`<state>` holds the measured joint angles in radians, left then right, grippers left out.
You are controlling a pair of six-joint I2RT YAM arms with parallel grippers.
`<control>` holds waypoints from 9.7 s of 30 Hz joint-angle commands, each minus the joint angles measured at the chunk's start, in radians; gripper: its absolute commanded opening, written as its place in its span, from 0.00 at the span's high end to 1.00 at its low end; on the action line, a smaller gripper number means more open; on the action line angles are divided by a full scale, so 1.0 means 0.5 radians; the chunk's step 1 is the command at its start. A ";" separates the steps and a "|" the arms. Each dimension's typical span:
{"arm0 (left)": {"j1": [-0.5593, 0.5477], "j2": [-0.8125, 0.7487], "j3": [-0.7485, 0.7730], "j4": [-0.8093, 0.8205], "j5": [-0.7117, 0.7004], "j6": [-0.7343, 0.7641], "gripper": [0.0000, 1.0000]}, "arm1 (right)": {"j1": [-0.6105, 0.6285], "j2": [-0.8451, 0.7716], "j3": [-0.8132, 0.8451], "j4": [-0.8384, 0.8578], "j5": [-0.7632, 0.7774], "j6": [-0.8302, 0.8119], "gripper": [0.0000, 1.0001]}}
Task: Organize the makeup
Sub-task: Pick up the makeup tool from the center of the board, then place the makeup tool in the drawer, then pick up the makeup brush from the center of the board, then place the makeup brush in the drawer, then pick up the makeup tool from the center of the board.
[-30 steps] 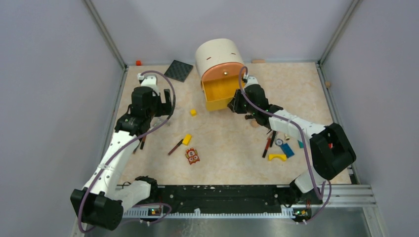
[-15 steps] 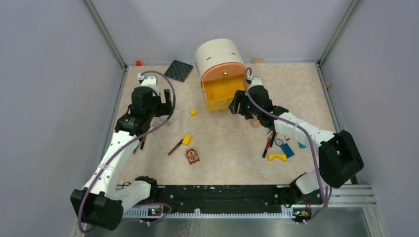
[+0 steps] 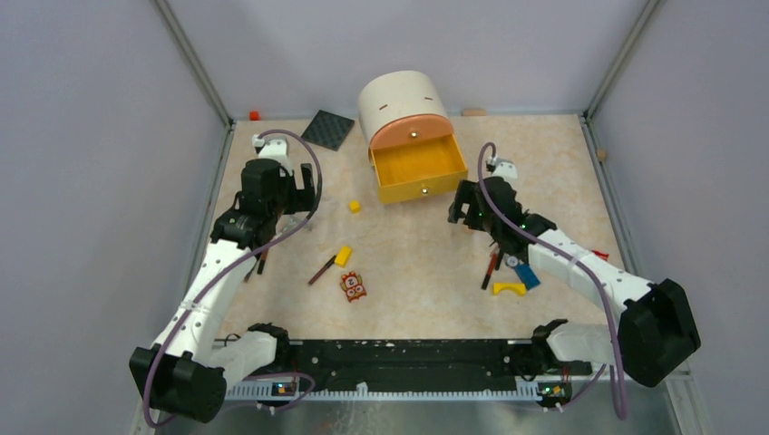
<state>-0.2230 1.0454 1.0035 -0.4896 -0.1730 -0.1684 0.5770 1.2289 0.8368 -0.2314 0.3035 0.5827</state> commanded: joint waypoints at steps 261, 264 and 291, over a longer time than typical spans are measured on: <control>0.047 -0.060 -0.110 0.093 0.265 0.029 0.01 | -0.632 -0.194 -0.142 -0.750 -0.294 0.184 0.44; 0.047 -0.059 -0.111 0.093 0.269 0.030 0.01 | -0.632 -0.129 -0.126 -0.741 -0.260 0.186 0.43; 0.050 -0.006 -0.111 0.113 0.332 0.027 0.01 | -0.827 0.811 0.528 -0.500 -0.031 0.070 0.54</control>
<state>-0.2035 1.0332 0.9405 -0.4713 -0.0235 -0.1604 0.1894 1.5940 1.0462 -0.4946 0.2588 0.6353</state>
